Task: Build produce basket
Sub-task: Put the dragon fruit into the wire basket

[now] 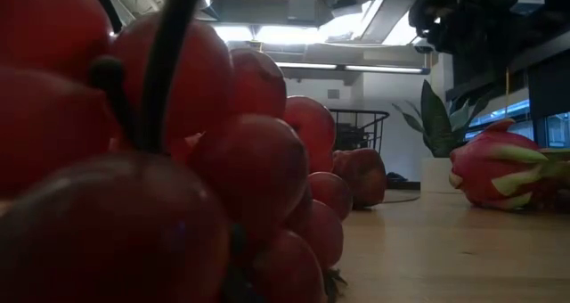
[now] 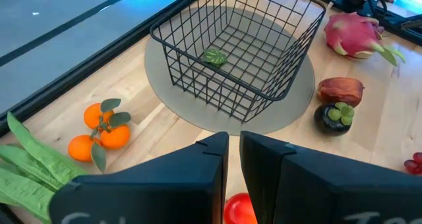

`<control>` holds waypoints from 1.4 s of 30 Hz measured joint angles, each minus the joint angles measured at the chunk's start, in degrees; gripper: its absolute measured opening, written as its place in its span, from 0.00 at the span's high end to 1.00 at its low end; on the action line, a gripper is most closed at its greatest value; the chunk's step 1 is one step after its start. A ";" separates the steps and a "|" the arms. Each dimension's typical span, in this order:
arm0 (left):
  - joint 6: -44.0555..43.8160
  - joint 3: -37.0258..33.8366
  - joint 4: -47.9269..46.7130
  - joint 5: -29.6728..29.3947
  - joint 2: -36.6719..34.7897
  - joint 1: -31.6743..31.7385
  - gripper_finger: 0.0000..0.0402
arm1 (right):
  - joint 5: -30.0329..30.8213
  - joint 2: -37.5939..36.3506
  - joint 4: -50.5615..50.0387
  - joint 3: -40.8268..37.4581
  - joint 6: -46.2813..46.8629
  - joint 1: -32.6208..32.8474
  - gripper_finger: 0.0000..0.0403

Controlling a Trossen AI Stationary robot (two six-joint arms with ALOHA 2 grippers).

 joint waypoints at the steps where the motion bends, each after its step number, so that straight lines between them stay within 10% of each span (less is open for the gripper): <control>1: 0.00 0.00 0.00 -0.01 0.00 0.00 0.93 | -0.02 0.66 0.15 0.00 1.12 0.58 0.74; 42: 6.23 0.00 1.36 3.67 0.00 0.00 0.93 | -1.14 18.08 2.68 0.00 3.80 5.57 0.74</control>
